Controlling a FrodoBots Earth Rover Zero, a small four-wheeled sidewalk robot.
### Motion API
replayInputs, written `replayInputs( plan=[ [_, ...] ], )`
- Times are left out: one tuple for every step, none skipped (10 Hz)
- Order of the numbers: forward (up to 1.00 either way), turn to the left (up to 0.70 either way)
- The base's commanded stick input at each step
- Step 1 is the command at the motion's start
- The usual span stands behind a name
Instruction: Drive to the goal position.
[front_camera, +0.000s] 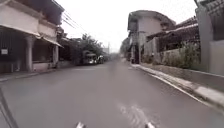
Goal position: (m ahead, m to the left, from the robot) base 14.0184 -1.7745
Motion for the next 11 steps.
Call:
replayInputs(
  plan=[
    [0.7, 0.0],
    [0.7, 0.0],
    [0.7, 0.0],
    [0.7, 0.0],
    [0.7, 0.0],
    [0.7, 0.0],
    [0.7, 0.0],
    [0.7, 0.0],
    [0.7, 0.0],
    [0.7, 0.0],
    [0.7, 0.0]
  ],
)
